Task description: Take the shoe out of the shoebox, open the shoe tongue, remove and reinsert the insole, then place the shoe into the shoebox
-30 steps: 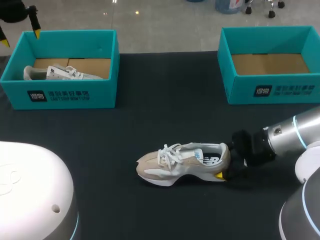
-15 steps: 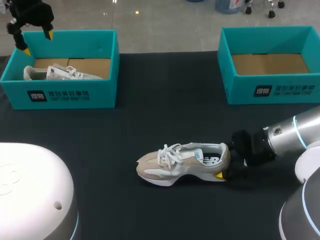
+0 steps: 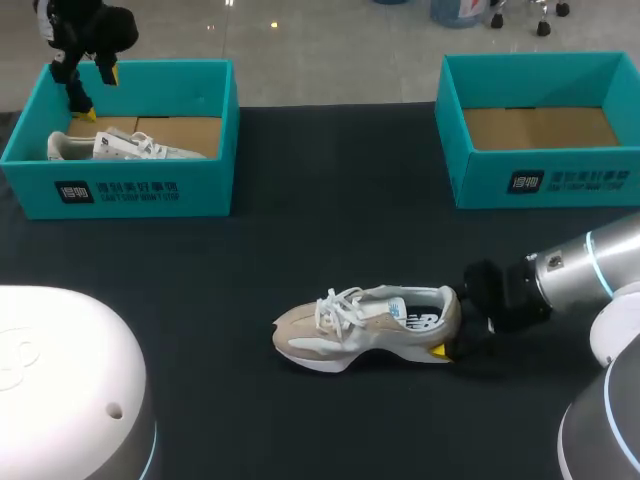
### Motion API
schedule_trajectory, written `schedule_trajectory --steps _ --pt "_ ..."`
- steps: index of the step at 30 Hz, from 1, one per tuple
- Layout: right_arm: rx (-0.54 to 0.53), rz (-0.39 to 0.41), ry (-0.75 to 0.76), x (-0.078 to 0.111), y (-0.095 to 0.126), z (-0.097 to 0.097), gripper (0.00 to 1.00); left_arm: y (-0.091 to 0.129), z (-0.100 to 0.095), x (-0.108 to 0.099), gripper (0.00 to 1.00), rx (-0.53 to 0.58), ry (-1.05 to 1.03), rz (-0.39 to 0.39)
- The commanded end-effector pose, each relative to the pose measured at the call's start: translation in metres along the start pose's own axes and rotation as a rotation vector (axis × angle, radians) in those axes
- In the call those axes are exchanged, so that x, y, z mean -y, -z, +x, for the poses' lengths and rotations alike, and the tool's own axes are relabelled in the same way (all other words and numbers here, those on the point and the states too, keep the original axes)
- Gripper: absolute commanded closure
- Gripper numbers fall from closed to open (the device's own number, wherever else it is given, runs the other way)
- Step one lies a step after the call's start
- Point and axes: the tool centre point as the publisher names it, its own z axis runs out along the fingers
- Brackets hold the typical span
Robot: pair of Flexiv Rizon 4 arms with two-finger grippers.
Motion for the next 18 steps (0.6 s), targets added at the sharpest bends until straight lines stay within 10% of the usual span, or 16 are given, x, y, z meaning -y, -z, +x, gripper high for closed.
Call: schedule_trajectory --steps 1,10,18 --pt "0.002 0.000 0.000 0.001 -0.002 0.000 1.00 -0.001 0.009 0.022 0.00 -0.040 0.538 -0.086" --pt "0.002 0.000 0.000 0.001 -0.002 0.000 1.00 0.003 0.033 0.045 0.00 -0.053 0.908 -0.003" --pt "0.002 0.000 0.000 0.001 -0.002 0.000 1.00 0.010 0.048 0.077 0.00 -0.006 0.813 0.010"
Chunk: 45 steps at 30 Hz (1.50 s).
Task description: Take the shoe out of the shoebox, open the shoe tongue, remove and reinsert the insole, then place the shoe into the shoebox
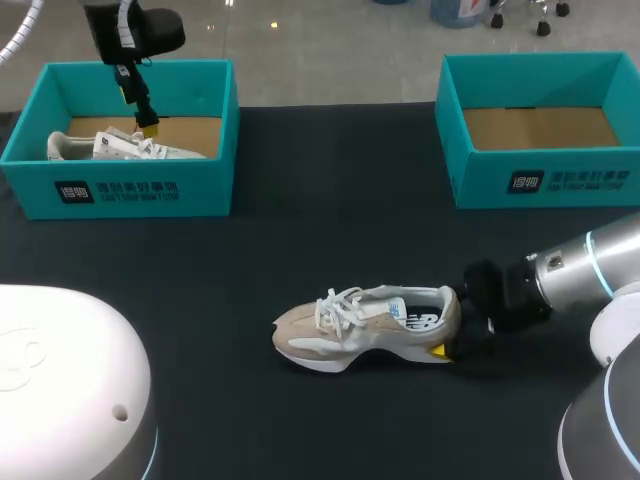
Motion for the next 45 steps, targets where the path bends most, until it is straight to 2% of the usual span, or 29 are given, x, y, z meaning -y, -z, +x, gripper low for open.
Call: schedule_trajectory --steps 1,19,23,27,29,33,38,45 --pt "0.002 0.000 0.000 0.001 -0.002 0.000 1.00 0.001 0.007 -0.001 0.00 0.022 0.220 0.035" --pt "0.002 0.000 0.000 0.001 -0.002 0.000 1.00 0.001 0.007 -0.001 0.00 0.022 0.220 0.035" --pt "0.002 0.000 0.000 0.001 -0.002 0.000 1.00 -0.002 0.027 0.013 0.00 0.033 0.357 0.008" --pt "0.002 0.000 0.000 0.001 -0.002 0.000 1.00 -0.001 0.053 0.021 0.00 0.033 0.405 0.053" --pt "0.002 0.000 0.000 0.001 -0.002 0.000 1.00 -0.002 0.062 0.024 0.00 0.058 0.450 0.046" --pt "0.002 0.000 0.000 0.001 -0.002 0.000 1.00 -0.006 0.079 0.032 0.00 0.041 0.508 0.059" --pt "0.002 0.000 0.000 0.001 -0.002 0.000 1.00 -0.016 0.105 0.050 0.00 0.061 0.555 0.038" --pt "0.002 0.000 0.000 0.001 -0.002 0.000 1.00 -0.035 0.130 0.078 0.00 0.066 0.635 0.034"
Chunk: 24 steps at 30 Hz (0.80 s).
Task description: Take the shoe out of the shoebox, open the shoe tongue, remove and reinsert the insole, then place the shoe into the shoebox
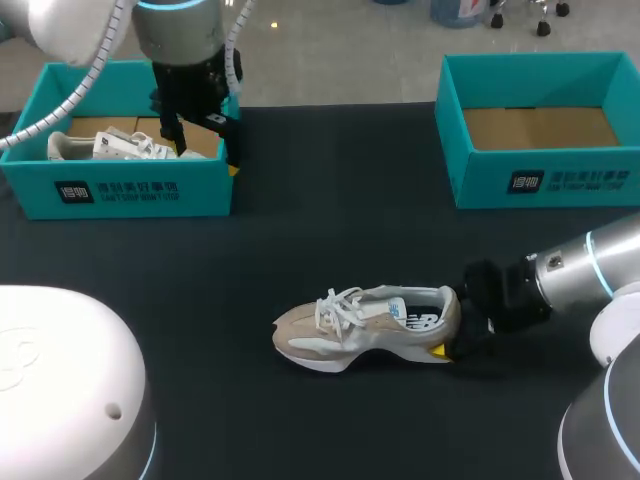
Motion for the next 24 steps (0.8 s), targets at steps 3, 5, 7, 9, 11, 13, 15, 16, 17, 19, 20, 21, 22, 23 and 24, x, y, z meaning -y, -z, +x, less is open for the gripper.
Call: schedule_trajectory --steps 3,5,7,9,11,13,15,16,17,19,20,21,22,23,24 --pt "0.002 0.000 0.000 0.001 -0.002 0.000 1.00 -0.015 0.035 0.010 0.00 0.022 0.065 -0.001" --pt "0.002 0.000 0.000 0.001 -0.002 0.000 1.00 -0.016 0.044 0.010 0.00 0.014 0.131 0.015" --pt "0.002 0.000 0.000 0.001 -0.002 0.000 1.00 -0.017 0.052 0.010 0.00 -0.006 0.153 0.019" --pt "0.002 0.000 0.000 0.001 -0.002 0.000 1.00 -0.019 0.065 0.010 0.00 -0.036 0.169 0.020" --pt "0.002 0.000 0.000 0.001 -0.002 0.000 1.00 -0.020 0.077 0.010 0.00 -0.053 0.184 0.006" --pt "0.002 0.000 0.000 0.001 -0.002 0.000 1.00 -0.022 0.090 0.010 0.00 -0.070 0.163 -0.018" --pt "0.002 0.000 0.000 0.001 -0.002 0.000 1.00 -0.023 0.097 0.011 0.00 -0.068 0.144 -0.025" --pt "0.002 0.000 0.000 0.001 -0.002 0.000 1.00 -0.023 0.097 0.011 0.00 -0.068 0.144 -0.025" --pt "0.002 0.000 0.000 0.001 -0.002 0.000 1.00 -0.023 0.097 0.011 0.00 -0.068 0.144 -0.025" --pt "0.002 0.000 0.000 0.001 -0.002 0.000 1.00 -0.023 0.097 0.011 0.00 -0.068 0.144 -0.025" --pt "0.002 0.000 0.000 0.001 -0.002 0.000 1.00 -0.023 0.097 0.011 0.00 -0.068 0.144 -0.025" --pt "0.002 0.000 0.000 0.001 -0.002 0.000 1.00 -0.023 0.097 0.011 0.00 -0.068 0.144 -0.025" --pt "0.002 0.000 0.000 0.001 -0.002 0.000 1.00 -0.023 0.097 0.011 0.00 -0.068 0.144 -0.025" --pt "0.002 0.000 0.000 0.001 -0.002 0.000 1.00 -0.023 0.097 0.011 0.00 -0.068 0.144 -0.025" --pt "0.002 0.000 0.000 0.001 -0.002 0.000 1.00 -0.023 0.097 0.011 0.00 -0.068 0.144 -0.025"
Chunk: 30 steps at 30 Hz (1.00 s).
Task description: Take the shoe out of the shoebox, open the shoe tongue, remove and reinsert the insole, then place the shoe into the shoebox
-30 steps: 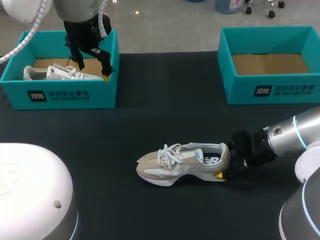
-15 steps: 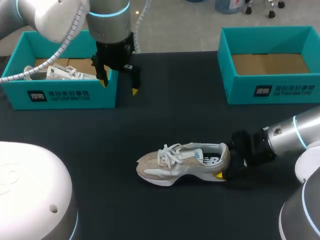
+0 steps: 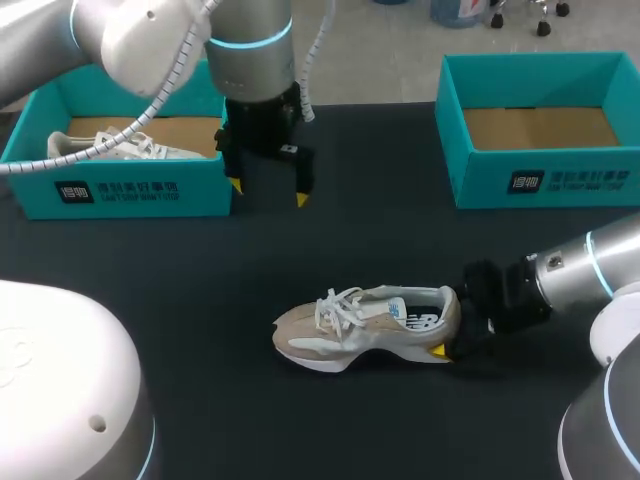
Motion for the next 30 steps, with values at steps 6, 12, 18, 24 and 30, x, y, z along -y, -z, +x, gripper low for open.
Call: schedule_trajectory --steps 6,12,18,24,30 --pt "0.002 0.000 0.000 0.001 -0.002 0.000 1.00 0.001 0.001 0.001 0.00 0.002 0.000 -0.003" --pt "0.002 0.000 0.000 0.001 -0.002 0.000 1.00 -0.002 0.005 0.000 0.00 -0.003 -0.006 -0.009" --pt "0.002 0.000 0.000 0.001 -0.002 0.000 1.00 -0.011 0.021 -0.011 0.00 -0.041 0.001 -0.024" --pt "0.002 0.000 0.000 0.001 -0.002 0.000 1.00 -0.022 0.047 -0.028 0.00 -0.050 -0.041 -0.045" --pt "0.002 0.000 0.000 0.001 -0.002 0.000 1.00 -0.034 0.081 -0.040 0.00 -0.001 -0.109 -0.025"
